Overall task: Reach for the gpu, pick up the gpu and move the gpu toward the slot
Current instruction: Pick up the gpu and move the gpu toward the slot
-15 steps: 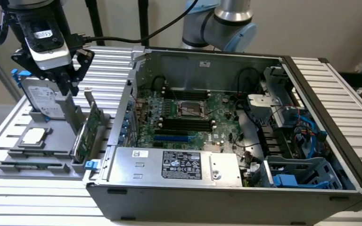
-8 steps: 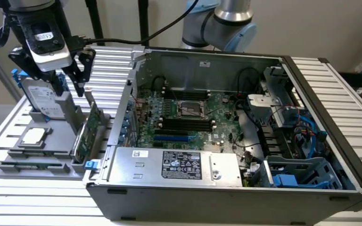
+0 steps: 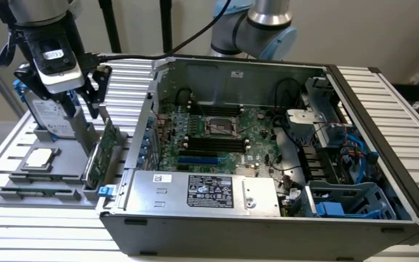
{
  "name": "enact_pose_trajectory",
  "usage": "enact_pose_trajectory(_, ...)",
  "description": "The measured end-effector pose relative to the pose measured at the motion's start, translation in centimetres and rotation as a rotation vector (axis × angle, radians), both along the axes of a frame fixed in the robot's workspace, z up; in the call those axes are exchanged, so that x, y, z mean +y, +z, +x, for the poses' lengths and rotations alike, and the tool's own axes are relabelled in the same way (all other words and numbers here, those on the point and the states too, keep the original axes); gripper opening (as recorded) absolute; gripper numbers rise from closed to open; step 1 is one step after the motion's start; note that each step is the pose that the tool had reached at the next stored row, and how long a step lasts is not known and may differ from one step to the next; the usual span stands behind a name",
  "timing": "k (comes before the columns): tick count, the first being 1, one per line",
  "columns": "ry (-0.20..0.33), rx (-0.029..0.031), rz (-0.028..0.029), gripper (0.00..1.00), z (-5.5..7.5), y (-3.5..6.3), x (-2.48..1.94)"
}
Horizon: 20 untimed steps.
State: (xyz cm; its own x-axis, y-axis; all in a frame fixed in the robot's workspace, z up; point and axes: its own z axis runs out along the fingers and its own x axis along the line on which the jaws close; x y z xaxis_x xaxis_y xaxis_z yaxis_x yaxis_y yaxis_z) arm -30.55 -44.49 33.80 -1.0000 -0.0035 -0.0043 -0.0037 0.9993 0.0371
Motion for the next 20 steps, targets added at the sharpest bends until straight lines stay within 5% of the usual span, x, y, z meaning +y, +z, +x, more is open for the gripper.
enact_pose_trajectory(15, -0.017, -0.0053, -0.0008, 0.48, -0.5, -2.73, -0.95)
enact_pose_trajectory(20, -0.017, -0.0113, -0.0011, 0.48, -0.5, -3.64, -0.99)
